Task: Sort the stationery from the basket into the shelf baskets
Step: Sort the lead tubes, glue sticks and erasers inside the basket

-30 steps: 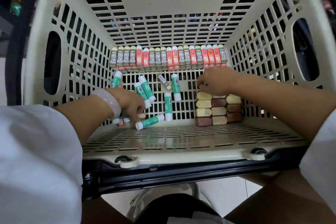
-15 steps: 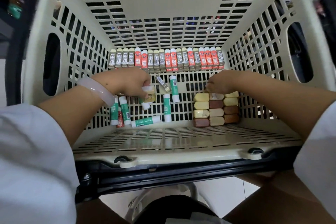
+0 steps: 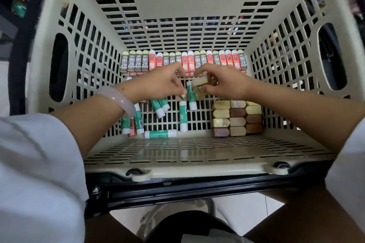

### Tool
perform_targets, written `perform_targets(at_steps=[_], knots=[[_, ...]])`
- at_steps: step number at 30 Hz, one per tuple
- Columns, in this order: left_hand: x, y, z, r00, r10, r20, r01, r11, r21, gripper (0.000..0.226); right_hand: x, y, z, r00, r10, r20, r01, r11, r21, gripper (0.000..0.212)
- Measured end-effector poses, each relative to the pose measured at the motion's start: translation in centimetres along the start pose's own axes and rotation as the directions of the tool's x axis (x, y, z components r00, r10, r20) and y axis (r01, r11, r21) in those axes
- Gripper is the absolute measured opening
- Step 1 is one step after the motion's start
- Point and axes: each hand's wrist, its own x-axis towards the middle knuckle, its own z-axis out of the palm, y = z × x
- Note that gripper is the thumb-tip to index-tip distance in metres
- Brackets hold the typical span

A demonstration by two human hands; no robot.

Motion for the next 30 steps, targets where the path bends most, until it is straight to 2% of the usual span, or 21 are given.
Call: perform_targets(at_steps=[3,6,8,10,12,14,16,18,20,22,24,27,30], knots=[[0.3,-1.0,-0.6,1.000,-0.010,-0.015,0.013,0.975,0.222,0.023,0.0,1.2,-0.3,0.999,0.050,0.000,-0.050,0.987,-0.154,0.049],[0.3,-1.4,-0.5,0.999,-0.044,-0.029,0.050,0.955,0.292,0.016,-0.2,1.7,-0.2,0.999,0.047,0.002,-0.044,0.952,-0.303,0.040],[0.2,-1.1,0.0,0.997,-0.077,-0.008,0.077,0.975,0.208,0.014,-0.2,2.0,0.1,0.989,0.077,0.129,-0.021,0.920,-0.392,0.034],[-0.1,-0.4,1.1,0.988,-0.138,0.066,0.139,0.990,-0.013,0.020,-0.4,2.0,0.2,0.956,0.136,0.259,-0.026,0.921,-0.388,0.034],[-0.5,0.5,2.7,0.964,-0.189,0.187,0.232,0.941,-0.246,0.033,-0.2,1.9,-0.2,0.957,0.167,0.237,-0.081,0.939,-0.333,0.036],[-0.7,1.2,4.7,0.927,-0.212,0.310,0.324,0.868,-0.375,0.046,0.0,2.0,-0.7,0.964,0.240,0.113,-0.200,0.938,-0.283,0.035],[-0.8,1.8,6.5,0.893,-0.225,0.389,0.393,0.809,-0.436,0.041,0.1,2.3,-0.9,0.927,0.369,0.062,-0.337,0.897,-0.287,0.034],[-0.6,2.4,7.4,0.861,-0.251,0.442,0.461,0.752,-0.471,0.015,-0.2,2.3,-1.0,0.858,0.495,0.139,-0.429,0.839,-0.335,0.036],[-0.1,2.9,7.9,0.834,-0.255,0.489,0.510,0.695,-0.507,0.019,-0.5,2.2,-1.1,0.809,0.546,0.218,-0.449,0.814,-0.370,0.041],[0.5,3.2,8.4,0.813,-0.254,0.525,0.552,0.626,-0.551,0.019,-0.4,2.2,-1.3,0.800,0.539,0.264,-0.422,0.818,-0.391,0.043],[0.9,3.6,9.1,0.811,-0.261,0.524,0.565,0.584,-0.583,0.038,-0.3,2.1,-1.3,0.820,0.504,0.270,-0.369,0.827,-0.425,0.044],[1.2,3.7,9.7,0.815,-0.258,0.520,0.563,0.568,-0.600,0.046,-0.2,2.1,-0.9,0.847,0.428,0.315,-0.282,0.865,-0.415,0.047],[0.7,3.7,9.3,0.825,-0.215,0.523,0.540,0.569,-0.619,0.046,-0.1,2.1,-0.8,0.833,0.406,0.377,-0.247,0.881,-0.404,0.047]])
